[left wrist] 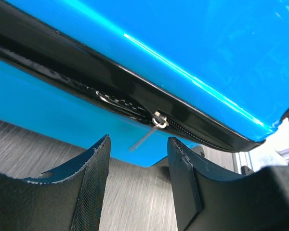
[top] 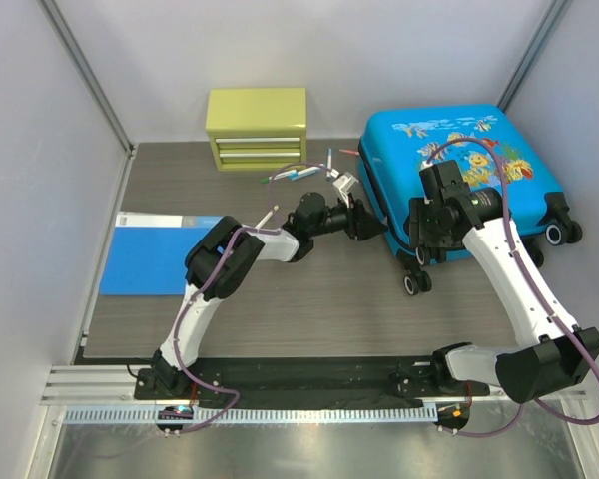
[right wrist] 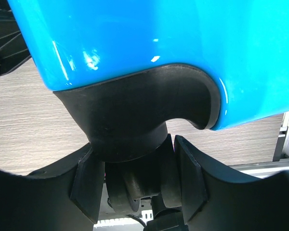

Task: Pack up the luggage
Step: Zip the luggage at the center of the board.

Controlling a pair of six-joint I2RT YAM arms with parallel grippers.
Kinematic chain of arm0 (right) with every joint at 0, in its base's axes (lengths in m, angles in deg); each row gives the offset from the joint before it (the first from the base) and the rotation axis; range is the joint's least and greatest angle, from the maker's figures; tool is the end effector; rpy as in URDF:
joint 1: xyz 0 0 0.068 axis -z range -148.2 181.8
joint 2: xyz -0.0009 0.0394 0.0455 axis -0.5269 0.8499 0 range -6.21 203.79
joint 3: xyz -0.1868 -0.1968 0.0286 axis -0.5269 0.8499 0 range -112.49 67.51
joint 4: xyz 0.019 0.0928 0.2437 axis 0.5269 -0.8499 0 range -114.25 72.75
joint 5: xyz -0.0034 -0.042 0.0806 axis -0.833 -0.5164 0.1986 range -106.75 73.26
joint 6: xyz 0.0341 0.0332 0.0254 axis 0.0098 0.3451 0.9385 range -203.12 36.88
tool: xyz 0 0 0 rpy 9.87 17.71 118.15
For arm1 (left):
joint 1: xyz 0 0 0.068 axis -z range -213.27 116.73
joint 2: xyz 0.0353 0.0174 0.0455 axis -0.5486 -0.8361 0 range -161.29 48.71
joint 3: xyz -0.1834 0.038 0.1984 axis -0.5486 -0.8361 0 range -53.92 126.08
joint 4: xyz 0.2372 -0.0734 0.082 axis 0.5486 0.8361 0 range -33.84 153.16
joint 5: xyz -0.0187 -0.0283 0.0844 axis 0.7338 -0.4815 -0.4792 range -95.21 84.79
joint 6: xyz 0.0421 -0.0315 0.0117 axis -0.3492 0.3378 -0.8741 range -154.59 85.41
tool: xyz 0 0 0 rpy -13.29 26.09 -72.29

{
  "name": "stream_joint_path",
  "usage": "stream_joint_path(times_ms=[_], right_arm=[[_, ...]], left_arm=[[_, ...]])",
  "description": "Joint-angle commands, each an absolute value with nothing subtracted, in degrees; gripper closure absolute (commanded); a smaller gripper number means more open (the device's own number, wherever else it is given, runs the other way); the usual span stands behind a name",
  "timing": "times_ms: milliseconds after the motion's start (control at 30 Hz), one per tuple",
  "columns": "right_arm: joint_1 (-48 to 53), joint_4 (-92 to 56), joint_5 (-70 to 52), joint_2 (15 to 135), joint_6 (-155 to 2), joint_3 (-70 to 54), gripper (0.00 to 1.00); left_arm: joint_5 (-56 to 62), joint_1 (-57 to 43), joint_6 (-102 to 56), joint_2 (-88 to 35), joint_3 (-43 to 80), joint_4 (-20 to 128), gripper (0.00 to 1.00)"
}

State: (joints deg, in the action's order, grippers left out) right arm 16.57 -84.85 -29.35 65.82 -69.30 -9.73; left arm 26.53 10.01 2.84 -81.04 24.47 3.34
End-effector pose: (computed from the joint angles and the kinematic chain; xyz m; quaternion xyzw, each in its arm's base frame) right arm 0.2216 0.0523 0.3502 0.0143 0.9655 -0.0437 0.2563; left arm 0.3460 -0.3516 0.1653 0.2298 0.6606 -0.5915 0.4012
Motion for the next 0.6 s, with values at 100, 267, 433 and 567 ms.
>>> stream_joint_path(times_ms=[100, 267, 433, 567], right_arm=[[18.44, -80.45, -34.50, 60.41, -59.39, -12.39, 0.99], [18.44, -80.53, -34.15, 60.32, -59.30, -12.03, 0.99], [18.52, -80.45, -34.24, 60.50, -59.04, -11.95, 0.99], [18.53, -80.53, -35.37, 60.32, -57.90, -13.26, 0.99]], left_arm=[[26.08, 10.58, 0.04, -82.07, 28.16, 2.54, 0.48], [25.55, 10.93, -1.01, -82.24, 28.78, 2.72, 0.55], [25.37, 11.20, -1.11, -83.20, 30.01, 3.94, 0.78], [25.55, 11.38, -0.58, -83.65, 30.10, 4.65, 0.96]])
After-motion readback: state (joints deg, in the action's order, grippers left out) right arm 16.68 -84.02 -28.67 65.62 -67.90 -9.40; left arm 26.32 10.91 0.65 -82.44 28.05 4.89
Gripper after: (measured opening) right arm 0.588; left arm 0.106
